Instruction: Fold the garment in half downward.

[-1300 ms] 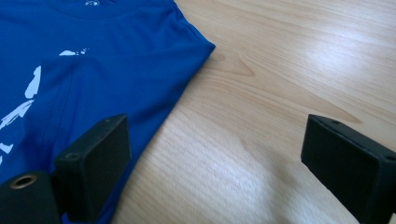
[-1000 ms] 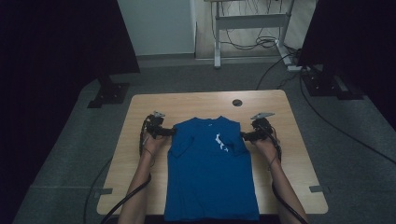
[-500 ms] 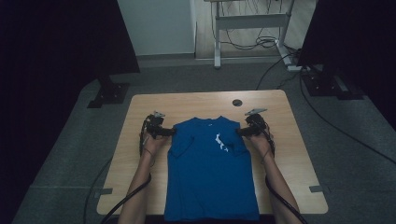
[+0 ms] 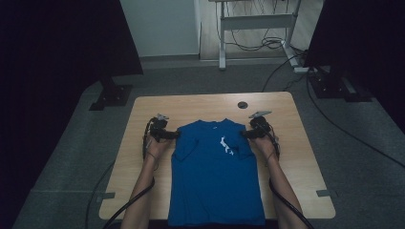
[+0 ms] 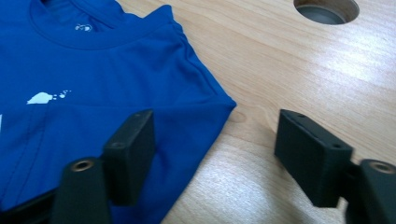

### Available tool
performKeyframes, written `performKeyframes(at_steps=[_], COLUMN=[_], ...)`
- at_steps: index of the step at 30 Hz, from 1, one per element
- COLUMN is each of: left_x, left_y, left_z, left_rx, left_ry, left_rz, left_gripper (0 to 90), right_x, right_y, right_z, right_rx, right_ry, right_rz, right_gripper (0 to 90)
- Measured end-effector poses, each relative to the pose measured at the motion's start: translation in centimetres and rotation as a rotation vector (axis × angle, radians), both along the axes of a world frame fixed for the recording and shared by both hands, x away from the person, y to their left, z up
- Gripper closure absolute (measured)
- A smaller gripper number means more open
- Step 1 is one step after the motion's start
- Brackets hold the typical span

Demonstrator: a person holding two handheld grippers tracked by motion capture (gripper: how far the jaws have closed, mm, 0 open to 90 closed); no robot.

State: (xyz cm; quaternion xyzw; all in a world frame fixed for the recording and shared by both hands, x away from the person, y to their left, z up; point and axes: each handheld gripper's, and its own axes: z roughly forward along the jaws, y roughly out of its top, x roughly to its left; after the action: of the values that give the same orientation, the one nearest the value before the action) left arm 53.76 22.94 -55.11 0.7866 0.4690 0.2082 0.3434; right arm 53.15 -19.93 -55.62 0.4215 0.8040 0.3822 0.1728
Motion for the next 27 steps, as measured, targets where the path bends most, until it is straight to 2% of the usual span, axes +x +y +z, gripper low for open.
performKeyframes(at_steps=[2,5,11,14,21,27], left_x=[-0.2,-0.6,-1.3,-1.4,-1.4,-1.6], left_y=[-0.1,-0.2,-0.9,-1.1,-1.1,-1.3], left_z=[0.0,0.1,0.1,0.1,0.1,0.2], left_rx=[-0.006,-0.018,-0.053,-0.075,-0.093,-0.080], left_ry=[-0.009,-0.026,-0.033,-0.020,-0.009,-0.025], left_rz=[-0.014,-0.054,-0.128,-0.136,-0.121,-0.121], left_gripper=[16.4,29.2,70.2,83.9,87.7,88.0], right_x=[-0.2,-0.6,-1.1,-1.2,-1.3,-1.5], right_y=[0.2,0.5,1.1,1.3,1.2,1.4], right_z=[0.0,0.0,0.1,0.2,0.2,0.3], right_rx=[0.006,0.016,0.040,0.057,0.076,0.056], right_ry=[-0.006,-0.013,0.004,0.025,0.039,0.027], right_rz=[-0.002,0.006,0.015,0.000,-0.012,-0.012], right_gripper=[40.3,53.9,77.9,82.9,83.7,84.0])
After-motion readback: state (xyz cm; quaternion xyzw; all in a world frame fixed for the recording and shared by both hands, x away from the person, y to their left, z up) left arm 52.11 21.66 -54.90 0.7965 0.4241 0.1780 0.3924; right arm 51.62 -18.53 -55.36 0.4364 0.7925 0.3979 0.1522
